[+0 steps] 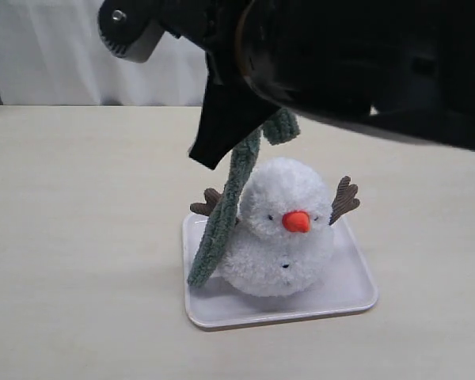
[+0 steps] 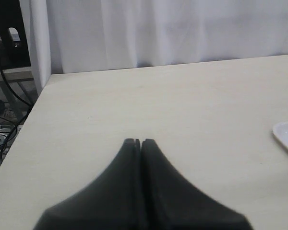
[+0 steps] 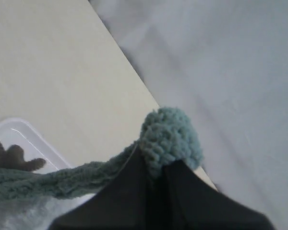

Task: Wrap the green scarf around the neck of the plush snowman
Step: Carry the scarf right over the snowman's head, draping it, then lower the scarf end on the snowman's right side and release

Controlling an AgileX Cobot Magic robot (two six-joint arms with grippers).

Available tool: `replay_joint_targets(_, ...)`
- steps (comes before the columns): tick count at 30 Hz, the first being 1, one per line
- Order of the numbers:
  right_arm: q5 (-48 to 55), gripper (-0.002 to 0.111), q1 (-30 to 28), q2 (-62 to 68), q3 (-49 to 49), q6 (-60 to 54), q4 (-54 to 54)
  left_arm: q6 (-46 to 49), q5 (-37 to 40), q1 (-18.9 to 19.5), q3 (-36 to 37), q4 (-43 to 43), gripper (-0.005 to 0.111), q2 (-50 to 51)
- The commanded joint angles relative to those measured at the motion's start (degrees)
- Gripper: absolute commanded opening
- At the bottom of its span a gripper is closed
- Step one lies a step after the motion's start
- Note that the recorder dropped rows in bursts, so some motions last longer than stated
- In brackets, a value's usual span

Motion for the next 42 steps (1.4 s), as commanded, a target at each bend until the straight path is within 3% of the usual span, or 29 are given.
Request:
replay_joint_targets(1,2.6,0.004,-4.0,0.0,0.2,0.1,1.4,0.1,-0.5,-0.4,0.2,0.0,0.0,-0.2)
replay_joint_targets(11,-0.6,0.004,-13.8,0.0,0.7,0.1,15.0,0.1,-0.5,-0.4,0.2,0.0,0.0,-0.2)
replay_joint_targets(24,-2.2,0.004,-20.9,0.0,11.2,0.1,17.7,0.1,-0.5,-0.4,0.2,0.0,0.0,-0.2)
replay_joint_targets(33,-9.7,0.004,-21.6,0.0,16.6,-3.7,23.5,0.1,-0.5,-0.4,0.2,0.0,0.0,-0.2)
replay_joint_targets(42,-7.8,0.008,-21.6,0.0,19.8,-5.9,23.8,0.1,-0.5,-0.4,0.2,0.0,0.0,-0.2)
